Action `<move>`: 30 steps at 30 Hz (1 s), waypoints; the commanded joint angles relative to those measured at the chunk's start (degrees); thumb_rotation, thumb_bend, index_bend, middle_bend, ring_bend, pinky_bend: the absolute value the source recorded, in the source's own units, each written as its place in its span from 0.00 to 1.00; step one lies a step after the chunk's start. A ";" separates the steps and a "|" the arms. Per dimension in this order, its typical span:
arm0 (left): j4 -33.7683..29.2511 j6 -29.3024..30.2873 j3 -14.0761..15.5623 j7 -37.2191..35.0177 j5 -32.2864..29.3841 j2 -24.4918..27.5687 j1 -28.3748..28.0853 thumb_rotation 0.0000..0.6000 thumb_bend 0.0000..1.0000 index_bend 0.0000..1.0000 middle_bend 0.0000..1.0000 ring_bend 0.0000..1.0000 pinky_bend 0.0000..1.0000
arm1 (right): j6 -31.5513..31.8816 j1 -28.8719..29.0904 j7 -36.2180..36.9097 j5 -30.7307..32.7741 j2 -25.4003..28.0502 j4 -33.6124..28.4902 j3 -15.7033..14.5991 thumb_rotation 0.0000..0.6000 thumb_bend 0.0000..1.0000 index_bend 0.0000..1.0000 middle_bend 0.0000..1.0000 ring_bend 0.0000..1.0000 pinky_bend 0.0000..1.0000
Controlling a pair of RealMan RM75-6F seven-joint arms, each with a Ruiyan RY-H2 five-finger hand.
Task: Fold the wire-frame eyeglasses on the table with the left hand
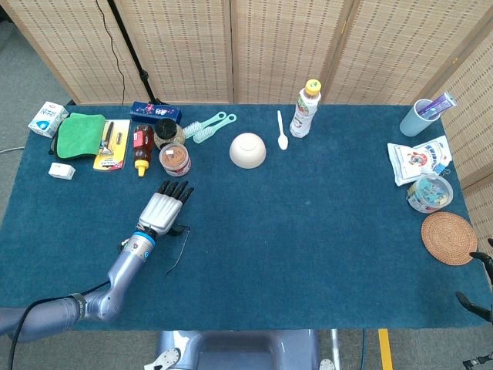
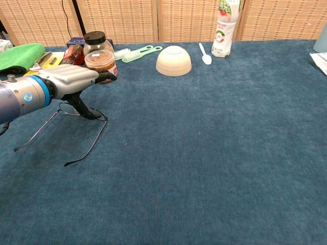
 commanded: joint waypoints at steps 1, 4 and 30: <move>2.29 -0.09 -0.66 0.08 -0.76 -1.70 -1.45 0.78 0.25 0.06 0.01 0.00 0.00 | -0.01 -0.05 -0.12 0.11 -0.01 -0.07 0.03 1.00 0.01 0.28 0.11 0.16 0.24; 4.59 -0.02 -1.21 0.12 -1.26 -3.51 -2.71 0.78 0.25 0.06 0.01 0.00 0.00 | -0.05 -0.13 -0.34 0.35 0.01 -0.19 0.09 1.00 0.01 0.28 0.11 0.16 0.24; -2.67 -1.40 -3.10 -6.33 -2.45 2.71 -3.12 0.77 0.25 0.06 0.00 0.00 0.00 | 1.70 -1.24 -0.33 -0.57 0.26 -0.97 -0.01 1.00 0.01 0.28 0.11 0.16 0.24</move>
